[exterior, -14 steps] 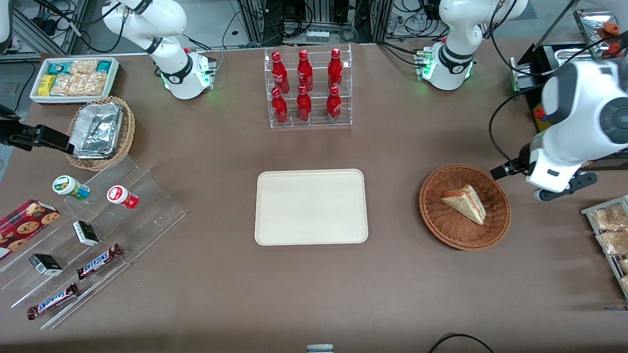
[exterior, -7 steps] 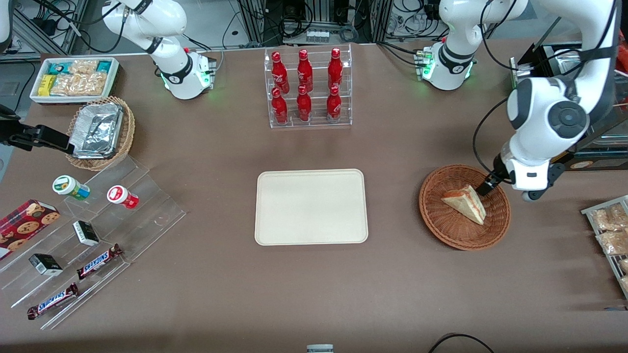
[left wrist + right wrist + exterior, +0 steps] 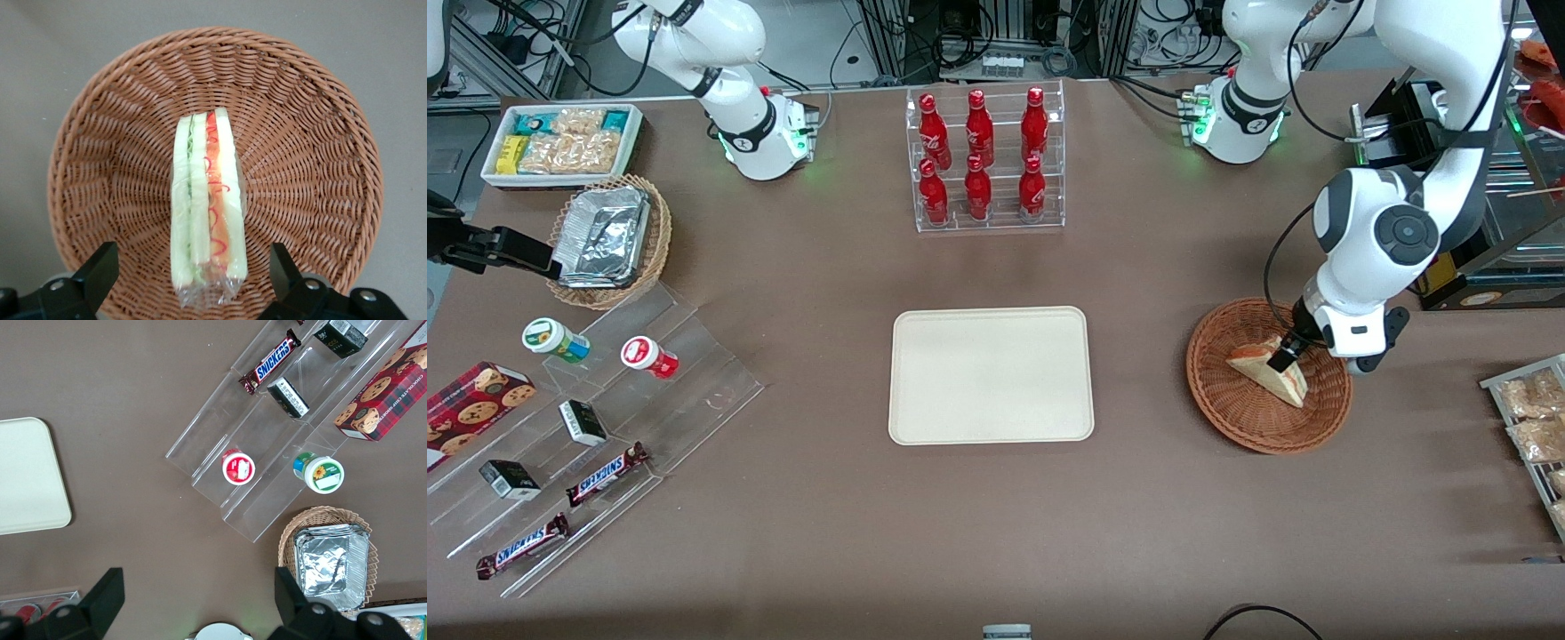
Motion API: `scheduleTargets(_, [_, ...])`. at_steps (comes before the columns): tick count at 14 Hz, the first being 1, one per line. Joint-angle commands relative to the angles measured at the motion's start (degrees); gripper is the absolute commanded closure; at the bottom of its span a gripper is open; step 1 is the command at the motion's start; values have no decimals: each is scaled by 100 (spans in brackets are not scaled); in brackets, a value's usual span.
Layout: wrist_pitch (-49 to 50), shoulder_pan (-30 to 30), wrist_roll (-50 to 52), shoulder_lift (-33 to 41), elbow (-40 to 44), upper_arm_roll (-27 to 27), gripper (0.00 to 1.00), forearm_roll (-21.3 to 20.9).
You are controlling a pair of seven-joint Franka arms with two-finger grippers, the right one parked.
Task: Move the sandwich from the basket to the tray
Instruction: 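Close the left gripper on the sandwich's wrapped edge, then lift the sandwich out of the basket and carry it toward the tray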
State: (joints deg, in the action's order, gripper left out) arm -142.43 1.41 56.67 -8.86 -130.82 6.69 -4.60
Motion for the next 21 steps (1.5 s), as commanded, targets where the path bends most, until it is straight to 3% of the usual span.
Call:
scheduleTargets(1, [-354,-45,239,-151,-93,-10,0,-32])
scheduleTargets(7, [-522,-36,248,-309,-216,-28,1,-32])
scheduleTargets(8, [-583,-36,361,-379,-208,-28,20,-23])
scheduleTargets(10, [-872,-45,721,-546,-181,-28,82,-32])
scheduleTargets(11, [-900,-62,723,-555,-190,-28,100,-32])
scheduleTargets(15, [-691,-185,679,-319,-163,-19,100,-128])
scheduleTargets(18, [222,-518,538,76,90,-2,100,-225])
scheduleTargets(21, [1468,-1167,573,60,1002,7,100,-225])
